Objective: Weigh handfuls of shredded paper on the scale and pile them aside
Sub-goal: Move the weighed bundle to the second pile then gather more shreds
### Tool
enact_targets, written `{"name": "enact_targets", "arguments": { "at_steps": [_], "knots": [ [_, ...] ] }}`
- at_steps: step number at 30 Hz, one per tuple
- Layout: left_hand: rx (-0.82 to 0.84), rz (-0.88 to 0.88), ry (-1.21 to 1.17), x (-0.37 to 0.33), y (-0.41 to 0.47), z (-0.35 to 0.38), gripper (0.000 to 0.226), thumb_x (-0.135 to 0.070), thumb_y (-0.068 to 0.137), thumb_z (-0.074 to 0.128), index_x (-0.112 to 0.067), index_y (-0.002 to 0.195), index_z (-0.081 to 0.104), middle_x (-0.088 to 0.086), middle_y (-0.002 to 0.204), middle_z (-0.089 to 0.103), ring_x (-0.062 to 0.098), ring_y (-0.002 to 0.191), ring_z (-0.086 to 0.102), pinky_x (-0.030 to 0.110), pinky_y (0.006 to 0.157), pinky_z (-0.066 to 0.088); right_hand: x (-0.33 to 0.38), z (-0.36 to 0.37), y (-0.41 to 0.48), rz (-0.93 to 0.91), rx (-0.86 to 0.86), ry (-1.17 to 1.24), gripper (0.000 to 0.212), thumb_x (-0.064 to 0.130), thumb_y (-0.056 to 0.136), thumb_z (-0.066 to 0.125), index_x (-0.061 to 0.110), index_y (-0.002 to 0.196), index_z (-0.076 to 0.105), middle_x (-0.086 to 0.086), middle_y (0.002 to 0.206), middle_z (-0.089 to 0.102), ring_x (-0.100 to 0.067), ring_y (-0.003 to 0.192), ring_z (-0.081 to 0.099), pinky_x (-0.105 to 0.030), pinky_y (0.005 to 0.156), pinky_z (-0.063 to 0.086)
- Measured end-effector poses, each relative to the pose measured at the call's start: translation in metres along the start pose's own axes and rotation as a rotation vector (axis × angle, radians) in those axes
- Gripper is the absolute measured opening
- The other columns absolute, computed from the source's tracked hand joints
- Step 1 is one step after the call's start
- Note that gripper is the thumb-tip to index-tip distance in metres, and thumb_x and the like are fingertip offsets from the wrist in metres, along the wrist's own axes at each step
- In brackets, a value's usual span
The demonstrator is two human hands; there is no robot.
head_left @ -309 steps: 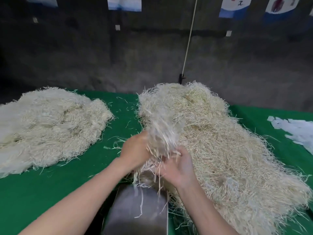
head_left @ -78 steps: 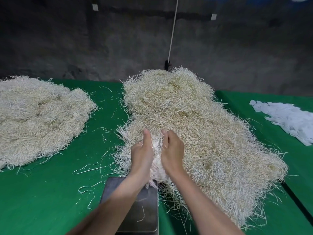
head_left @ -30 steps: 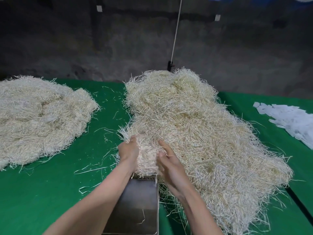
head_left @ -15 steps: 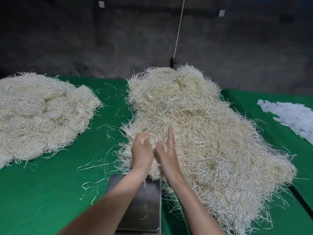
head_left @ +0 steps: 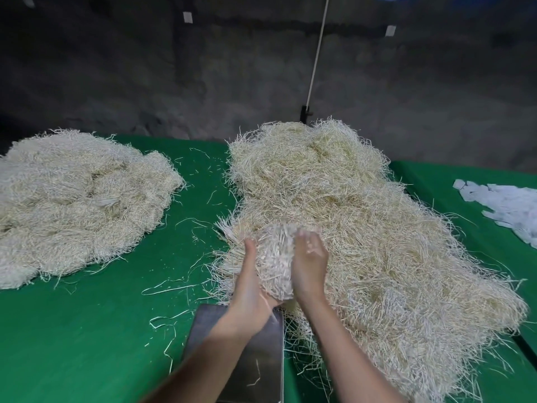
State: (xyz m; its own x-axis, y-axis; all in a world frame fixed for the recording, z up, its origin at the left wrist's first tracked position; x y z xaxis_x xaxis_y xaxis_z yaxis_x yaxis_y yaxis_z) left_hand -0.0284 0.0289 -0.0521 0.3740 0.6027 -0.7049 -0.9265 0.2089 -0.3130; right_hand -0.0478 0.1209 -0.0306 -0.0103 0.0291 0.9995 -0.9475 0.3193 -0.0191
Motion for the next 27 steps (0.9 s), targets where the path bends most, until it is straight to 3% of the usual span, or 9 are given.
{"name": "enact_targets", "arguments": {
  "at_steps": [4,7,9,12,13,16,20,25,27],
  "knots": [
    [-0.376,0.201,0.033,-0.027,0.017,-0.012,0.064,-0.052,0.084,0.057,0.0,0.122,0.059,0.021,0.113,0.065,0.029,0.095,0.063,0.05,0.098,0.045,-0.009,0.007,-0.041,-0.288,0.221,-0.204,0.023,0.066,0.087,0.04,0.044,0.095,0.045,0.019,0.08,0.06,0.0,0.059,0.05,-0.02,0.057,0.044],
    [-0.372,0.189,0.333,-0.013,0.01,-0.007,0.036,-0.037,0.096,0.047,-0.006,0.108,0.061,0.01,0.087,0.068,0.023,0.067,0.069,0.03,0.064,0.056,0.006,0.007,-0.03,-0.349,0.199,-0.349,0.06,0.074,0.079,0.042,0.055,0.132,0.024,0.012,0.148,0.033,-0.006,0.125,0.044,-0.03,0.1,0.039],
    [-0.334,0.107,0.454,-0.007,0.001,0.004,0.038,-0.054,0.094,0.04,-0.021,0.103,0.058,-0.008,0.072,0.064,0.01,0.059,0.066,0.022,0.047,0.047,0.01,0.009,-0.017,-0.235,0.259,-0.281,0.059,0.064,0.087,0.044,0.056,0.14,0.02,0.022,0.152,0.013,-0.01,0.141,0.022,-0.033,0.106,0.023],
    [-0.406,0.277,0.363,-0.03,0.011,0.004,0.05,-0.059,0.089,0.04,-0.014,0.074,0.055,0.003,0.06,0.046,0.017,0.053,0.047,0.025,0.051,0.034,-0.01,0.026,-0.037,-0.122,0.353,-0.207,0.036,0.057,0.091,0.04,0.065,0.126,0.039,0.027,0.136,0.029,0.006,0.114,0.047,-0.021,0.086,0.048],
    [-0.455,0.327,0.304,-0.037,0.014,0.003,0.049,-0.052,0.093,0.04,-0.012,0.067,0.052,0.006,0.059,0.044,0.017,0.053,0.044,0.027,0.053,0.034,-0.013,0.031,-0.042,-0.123,0.336,-0.228,0.038,0.06,0.088,0.038,0.065,0.126,0.039,0.023,0.135,0.038,0.017,0.091,0.055,-0.009,0.06,0.052],
    [-0.463,0.258,0.391,-0.023,0.014,0.006,0.043,-0.051,0.098,0.031,-0.02,0.071,0.042,-0.004,0.061,0.038,0.014,0.054,0.04,0.026,0.053,0.033,-0.007,0.029,-0.022,-0.057,0.236,-0.199,0.04,0.048,0.096,0.04,0.051,0.136,0.039,0.006,0.107,0.07,-0.012,0.055,0.064,-0.015,0.044,0.043],
    [-0.339,0.247,0.519,-0.028,0.02,0.003,0.04,-0.052,0.093,0.043,-0.017,0.08,0.057,-0.002,0.054,0.051,0.009,0.047,0.053,0.023,0.045,0.042,-0.014,0.026,-0.027,0.061,0.279,-0.112,0.039,0.06,0.091,0.034,0.053,0.128,0.041,0.004,0.14,0.048,-0.013,0.114,0.057,-0.028,0.092,0.047],
    [-0.243,0.481,0.884,-0.027,0.03,-0.014,0.015,-0.037,0.097,0.049,-0.023,0.096,0.049,-0.006,0.093,0.056,-0.008,0.069,0.057,0.009,0.053,0.044,-0.012,0.023,-0.023,-0.036,0.283,-0.152,0.065,0.07,0.086,0.031,0.051,0.144,0.011,0.013,0.153,0.021,-0.004,0.132,0.029,-0.032,0.104,0.032],
    [-0.204,0.435,0.971,-0.023,0.033,-0.009,0.029,-0.048,0.095,0.046,-0.023,0.108,0.046,-0.009,0.1,0.053,-0.008,0.078,0.055,0.01,0.062,0.043,-0.007,0.018,-0.014,-0.097,0.25,-0.166,0.061,0.072,0.081,0.035,0.049,0.137,0.03,0.017,0.146,0.03,-0.006,0.134,0.031,-0.033,0.106,0.031]
  ]
}}
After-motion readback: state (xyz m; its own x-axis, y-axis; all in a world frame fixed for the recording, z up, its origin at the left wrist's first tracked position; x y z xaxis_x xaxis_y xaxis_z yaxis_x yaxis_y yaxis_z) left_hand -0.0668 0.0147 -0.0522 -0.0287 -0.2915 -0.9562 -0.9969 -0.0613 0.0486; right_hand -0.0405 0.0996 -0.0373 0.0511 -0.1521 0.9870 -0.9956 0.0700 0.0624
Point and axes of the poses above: each hand's wrist, its own y-axis towards the middle knuckle, its own z-axis out of the palm, x = y × z, the point moved 2 cm from there along y, towards the middle knuckle
